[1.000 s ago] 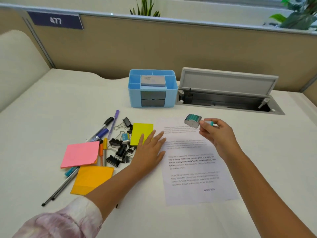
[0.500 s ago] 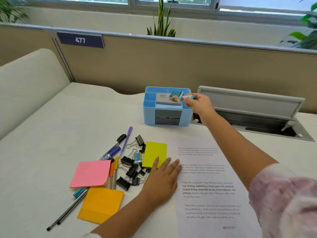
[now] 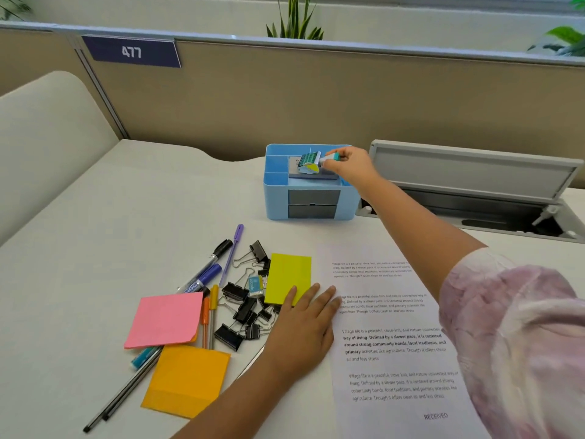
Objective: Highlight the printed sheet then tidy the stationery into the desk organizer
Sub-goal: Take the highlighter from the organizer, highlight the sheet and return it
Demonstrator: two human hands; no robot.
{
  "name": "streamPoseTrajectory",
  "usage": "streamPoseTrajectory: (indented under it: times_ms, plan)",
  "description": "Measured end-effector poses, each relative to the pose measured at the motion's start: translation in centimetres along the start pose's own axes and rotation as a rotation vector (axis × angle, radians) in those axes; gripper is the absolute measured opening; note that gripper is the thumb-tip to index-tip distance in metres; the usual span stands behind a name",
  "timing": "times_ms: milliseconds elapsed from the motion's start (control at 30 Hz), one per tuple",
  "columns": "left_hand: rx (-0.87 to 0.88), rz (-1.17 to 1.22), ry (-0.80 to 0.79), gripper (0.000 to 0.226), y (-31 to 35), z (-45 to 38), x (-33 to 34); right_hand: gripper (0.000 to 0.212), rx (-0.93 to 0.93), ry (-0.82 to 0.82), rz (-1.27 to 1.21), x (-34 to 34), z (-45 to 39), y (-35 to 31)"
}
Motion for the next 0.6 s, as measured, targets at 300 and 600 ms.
streamPoseTrajectory:
  times_ms: [300,600]
  plan:
    - [-0.012,0.006,-0.01,0.043,0.01,-0.06,-0.15,0.024,-0.125,-0.009,0.21,0.09,-0.35,-0.53]
    - [-0.02,0.018,-0.018,0.042,0.01,-0.09,-0.18,0.04,-0.223,-0.007,0.35,0.07,-0.16,-0.36]
Point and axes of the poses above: each hand's wrist, its own z-axis away from the middle knuckle, its own x-axis out of the palm, y = z × x, the point moved 7 cm from there along -z, towards the middle knuckle, and after that the axes turned 11 degrees about y, right-handed, at the moved point
